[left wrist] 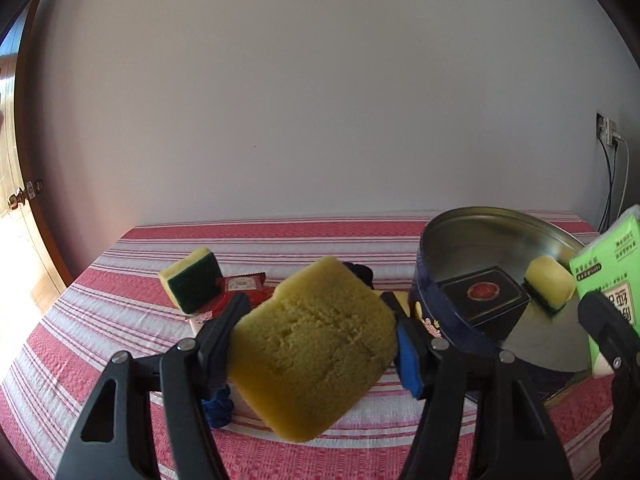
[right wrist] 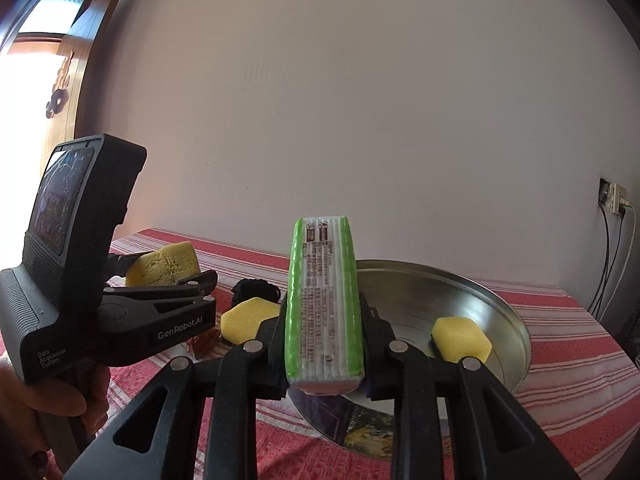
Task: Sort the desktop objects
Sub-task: 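Carry the tissue pack and yellow sponge over the tin and release both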
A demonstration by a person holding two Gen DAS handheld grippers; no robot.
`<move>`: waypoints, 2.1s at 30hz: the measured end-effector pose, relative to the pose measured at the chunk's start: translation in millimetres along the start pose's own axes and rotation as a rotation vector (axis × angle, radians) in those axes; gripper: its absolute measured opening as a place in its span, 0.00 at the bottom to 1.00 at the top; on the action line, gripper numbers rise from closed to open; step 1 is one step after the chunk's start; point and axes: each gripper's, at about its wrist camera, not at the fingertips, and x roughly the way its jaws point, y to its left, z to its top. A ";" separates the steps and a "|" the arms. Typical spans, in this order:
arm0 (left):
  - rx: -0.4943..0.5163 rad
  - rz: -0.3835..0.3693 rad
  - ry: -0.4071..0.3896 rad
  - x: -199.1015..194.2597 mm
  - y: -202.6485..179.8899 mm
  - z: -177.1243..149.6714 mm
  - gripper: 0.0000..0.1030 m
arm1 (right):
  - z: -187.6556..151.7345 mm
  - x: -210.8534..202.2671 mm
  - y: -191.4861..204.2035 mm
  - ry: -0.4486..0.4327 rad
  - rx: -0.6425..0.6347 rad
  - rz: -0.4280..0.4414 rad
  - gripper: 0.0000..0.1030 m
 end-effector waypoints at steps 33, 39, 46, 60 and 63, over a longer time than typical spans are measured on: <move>0.163 -0.227 0.059 41.5 -123.1 26.3 0.64 | 8.3 47.3 -125.1 0.087 0.163 -0.288 0.27; 0.180 -0.230 0.037 33.1 -121.1 25.0 0.64 | 1.4 52.1 -118.6 0.108 0.113 -0.287 0.27; 0.188 -0.233 0.044 38.1 -126.1 24.1 0.64 | -0.2 45.9 -115.4 0.108 0.095 -0.297 0.27; 0.191 -0.274 0.111 52.0 -135.5 27.7 0.68 | -3.4 57.5 -123.4 0.160 0.105 -0.312 0.27; 0.198 -0.269 0.105 49.9 -135.5 27.6 0.74 | -6.8 62.5 -127.0 0.173 0.098 -0.303 0.31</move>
